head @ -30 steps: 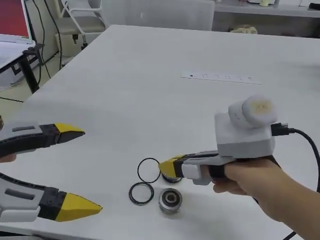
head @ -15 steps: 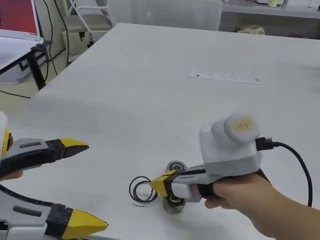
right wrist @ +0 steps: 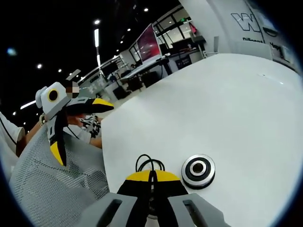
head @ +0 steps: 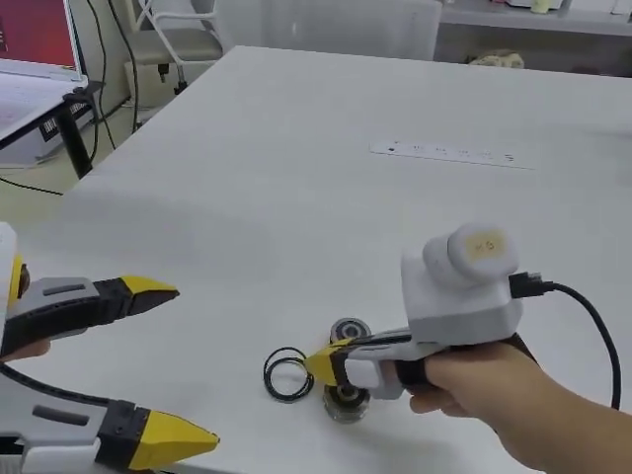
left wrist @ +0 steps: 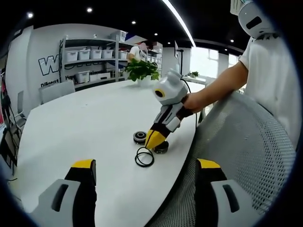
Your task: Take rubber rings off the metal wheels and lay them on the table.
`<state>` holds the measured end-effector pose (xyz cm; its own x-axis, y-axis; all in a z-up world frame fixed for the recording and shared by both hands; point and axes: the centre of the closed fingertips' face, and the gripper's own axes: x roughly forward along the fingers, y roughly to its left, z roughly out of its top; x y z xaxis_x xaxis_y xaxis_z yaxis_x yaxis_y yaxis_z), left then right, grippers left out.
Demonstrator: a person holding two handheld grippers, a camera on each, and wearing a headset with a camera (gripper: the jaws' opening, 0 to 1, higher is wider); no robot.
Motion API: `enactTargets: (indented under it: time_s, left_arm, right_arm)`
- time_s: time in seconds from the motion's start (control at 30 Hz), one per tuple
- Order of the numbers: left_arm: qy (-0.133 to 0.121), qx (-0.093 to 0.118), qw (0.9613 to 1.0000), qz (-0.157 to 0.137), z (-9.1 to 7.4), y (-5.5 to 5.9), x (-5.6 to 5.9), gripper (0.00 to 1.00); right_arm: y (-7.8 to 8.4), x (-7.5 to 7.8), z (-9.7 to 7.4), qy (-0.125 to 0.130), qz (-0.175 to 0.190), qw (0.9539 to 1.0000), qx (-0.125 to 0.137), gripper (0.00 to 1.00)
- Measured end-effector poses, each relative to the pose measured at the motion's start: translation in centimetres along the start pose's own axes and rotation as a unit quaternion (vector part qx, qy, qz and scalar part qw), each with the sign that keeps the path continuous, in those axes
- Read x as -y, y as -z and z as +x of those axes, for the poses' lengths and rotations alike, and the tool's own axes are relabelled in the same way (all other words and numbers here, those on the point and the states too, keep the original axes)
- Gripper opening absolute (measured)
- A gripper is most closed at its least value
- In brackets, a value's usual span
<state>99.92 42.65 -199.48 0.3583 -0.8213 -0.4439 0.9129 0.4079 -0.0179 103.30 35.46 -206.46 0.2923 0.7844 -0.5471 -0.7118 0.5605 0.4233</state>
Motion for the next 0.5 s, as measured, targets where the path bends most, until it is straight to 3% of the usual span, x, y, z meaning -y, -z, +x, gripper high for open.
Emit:
enactTargets:
  time_s: [0.2, 0.5]
  left_arm:
    - [-0.007, 0.005, 0.9999, -0.007, -0.13, -0.04, -0.27, 0.84]
    - [-0.008, 0.001, 1.0, -0.003, -0.15, 0.04, -0.28, 0.83]
  right_arm:
    - [0.1, 0.24, 0.08, 0.007, -0.011, 0.9999, -0.003, 0.0]
    - [0.49, 0.25, 0.35, 0.018, -0.061, 0.9978, -0.021, 0.01]
